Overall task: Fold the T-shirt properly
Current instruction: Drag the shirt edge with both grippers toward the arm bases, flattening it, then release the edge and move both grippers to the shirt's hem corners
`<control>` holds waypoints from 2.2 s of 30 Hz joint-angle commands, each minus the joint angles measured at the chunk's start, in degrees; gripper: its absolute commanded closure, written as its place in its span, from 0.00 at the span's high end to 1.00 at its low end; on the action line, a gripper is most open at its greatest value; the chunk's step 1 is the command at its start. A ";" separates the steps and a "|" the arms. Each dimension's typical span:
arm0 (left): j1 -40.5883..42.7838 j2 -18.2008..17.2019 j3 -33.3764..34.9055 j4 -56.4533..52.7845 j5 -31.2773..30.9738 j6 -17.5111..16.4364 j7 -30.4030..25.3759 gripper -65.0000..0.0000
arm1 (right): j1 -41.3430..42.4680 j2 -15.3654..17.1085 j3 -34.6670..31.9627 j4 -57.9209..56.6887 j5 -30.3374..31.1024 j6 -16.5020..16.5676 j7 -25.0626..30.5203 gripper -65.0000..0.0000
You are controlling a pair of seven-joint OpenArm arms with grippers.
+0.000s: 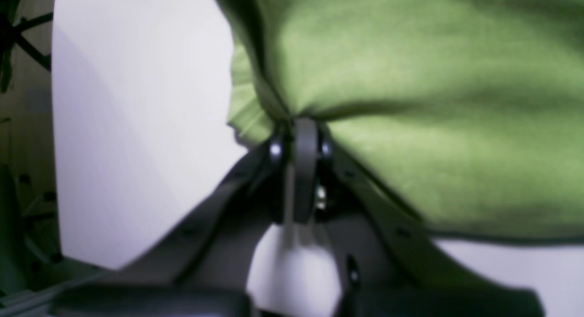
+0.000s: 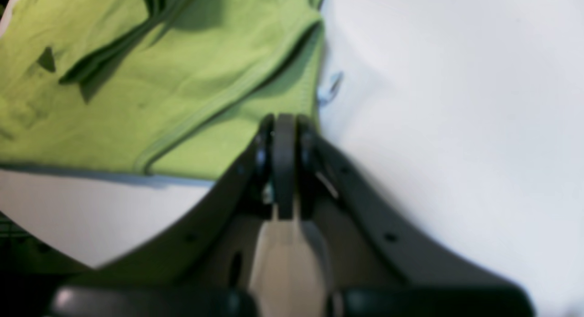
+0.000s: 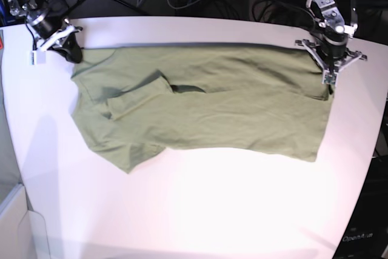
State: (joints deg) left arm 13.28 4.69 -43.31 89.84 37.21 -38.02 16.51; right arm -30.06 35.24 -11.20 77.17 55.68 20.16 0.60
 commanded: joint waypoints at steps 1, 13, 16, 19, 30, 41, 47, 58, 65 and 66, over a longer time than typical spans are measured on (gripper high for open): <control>2.24 0.19 -0.34 -0.57 3.27 -1.98 6.04 0.03 | -1.89 0.14 -0.18 -0.37 -3.07 -1.92 -4.51 0.01; 5.75 -0.16 -0.34 4.27 -1.56 -1.98 6.12 0.03 | -4.35 -1.18 -0.18 -0.11 -5.09 0.36 -0.56 0.01; 4.00 -0.16 -0.34 4.88 -1.48 -1.98 6.39 0.03 | -4.18 -1.27 -0.01 -0.11 -5.00 2.47 -0.56 0.00; 2.59 0.10 -1.83 6.38 -1.48 -1.98 6.48 0.03 | -3.83 -1.18 -0.01 -0.02 -5.00 2.56 -0.38 0.00; 0.83 1.16 -3.59 9.98 -1.91 -1.98 6.39 0.03 | -4.62 -0.65 -0.01 1.74 -5.00 2.56 7.97 0.00; 0.74 3.27 -3.59 15.70 -2.09 -1.98 6.39 0.04 | -6.64 0.93 -0.01 2.17 -4.91 2.56 19.93 0.01; 0.57 3.62 -3.68 17.10 -2.09 -1.98 6.39 0.04 | -6.64 3.57 0.08 7.71 -4.74 2.56 20.10 0.01; -8.49 3.09 -8.78 16.31 -2.09 -1.98 6.56 0.35 | 11.21 6.73 -0.01 14.22 -4.65 2.39 -1.35 0.46; -13.67 2.65 -8.43 14.82 -1.39 -1.98 6.56 0.62 | 32.66 2.69 -0.45 6.57 -5.00 2.91 -23.41 0.46; -14.38 2.48 -8.43 14.82 -1.39 -1.98 6.56 0.62 | 35.29 1.90 -0.45 4.02 -5.09 3.97 -25.52 0.47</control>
State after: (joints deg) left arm -0.43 7.68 -51.83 103.70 36.23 -40.51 24.56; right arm 4.75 35.88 -12.10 80.03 49.80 23.40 -26.52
